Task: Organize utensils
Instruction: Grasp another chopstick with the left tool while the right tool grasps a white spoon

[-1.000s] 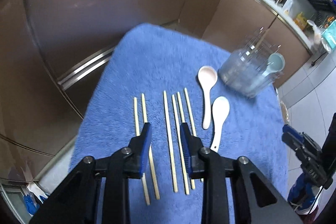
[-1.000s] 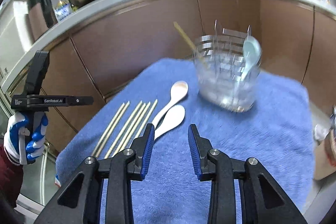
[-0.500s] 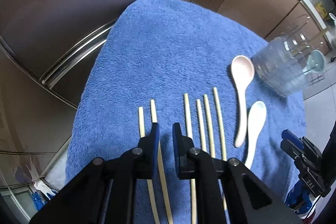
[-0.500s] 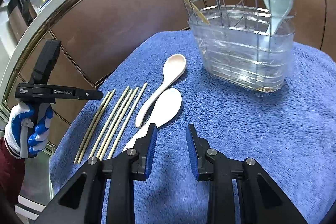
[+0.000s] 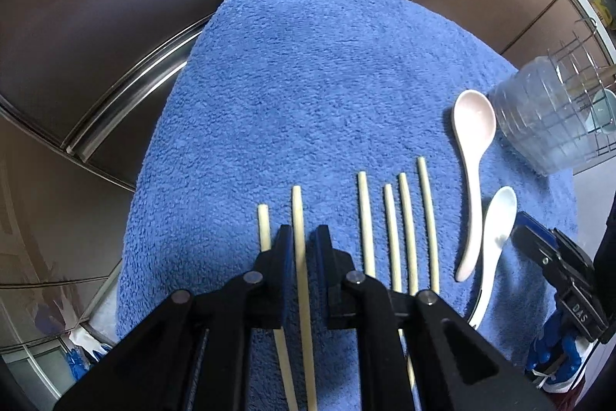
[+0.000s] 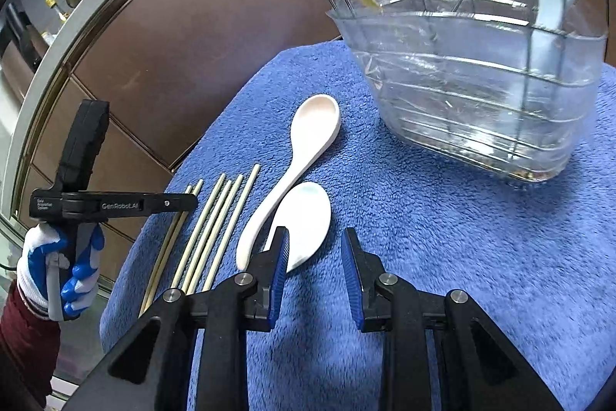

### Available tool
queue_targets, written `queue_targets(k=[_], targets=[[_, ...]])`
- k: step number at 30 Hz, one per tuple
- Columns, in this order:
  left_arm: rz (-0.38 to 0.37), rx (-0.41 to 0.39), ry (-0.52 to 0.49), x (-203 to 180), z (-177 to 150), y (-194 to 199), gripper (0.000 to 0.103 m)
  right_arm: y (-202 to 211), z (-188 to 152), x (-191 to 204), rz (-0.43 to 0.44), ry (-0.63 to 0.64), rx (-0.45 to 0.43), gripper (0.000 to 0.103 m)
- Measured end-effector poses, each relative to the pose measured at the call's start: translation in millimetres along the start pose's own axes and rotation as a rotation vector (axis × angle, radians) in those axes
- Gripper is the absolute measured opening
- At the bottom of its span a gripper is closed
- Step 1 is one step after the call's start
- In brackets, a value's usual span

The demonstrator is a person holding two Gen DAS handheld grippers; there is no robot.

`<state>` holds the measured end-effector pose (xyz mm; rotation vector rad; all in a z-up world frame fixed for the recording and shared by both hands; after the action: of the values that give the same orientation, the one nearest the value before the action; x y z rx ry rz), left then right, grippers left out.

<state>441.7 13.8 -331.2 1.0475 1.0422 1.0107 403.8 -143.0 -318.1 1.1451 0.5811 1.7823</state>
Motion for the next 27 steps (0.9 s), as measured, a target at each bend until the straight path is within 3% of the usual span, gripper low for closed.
queue_targets(k=[8, 13, 17, 21, 27], targets=[[0.026, 0.011, -0.023, -1, 12, -5, 0.008, -14, 11, -6, 0.007, -0.015, 0.006, 0.023], [0.052, 0.008, -0.027, -2, 11, -7, 0.005, -19, 12, -4, 0.016, -0.007, 0.014, 0.007], [0.050, -0.008, -0.027, -3, 8, -4, 0.005, -13, 8, -3, 0.019, 0.002, 0.013, 0.006], [0.015, -0.043, -0.024, -10, -4, 9, 0.005, 2, 3, -3, 0.006, 0.006, -0.006, 0.006], [-0.044, -0.162, -0.025, -22, -17, 54, 0.005, 42, -7, 4, -0.027, 0.029, -0.062, 0.005]])
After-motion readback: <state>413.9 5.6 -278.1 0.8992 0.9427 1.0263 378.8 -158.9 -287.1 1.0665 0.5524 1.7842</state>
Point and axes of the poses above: each gripper's, at about its wrist camera, not at the fingertips, and y roughly against the way its jaws point, x to its left, z to its top, the point moved 10 cm from there along -y, roughly the way its jaws point, and after that the axes turned 7 degrees about x, right-handed, at the moved point
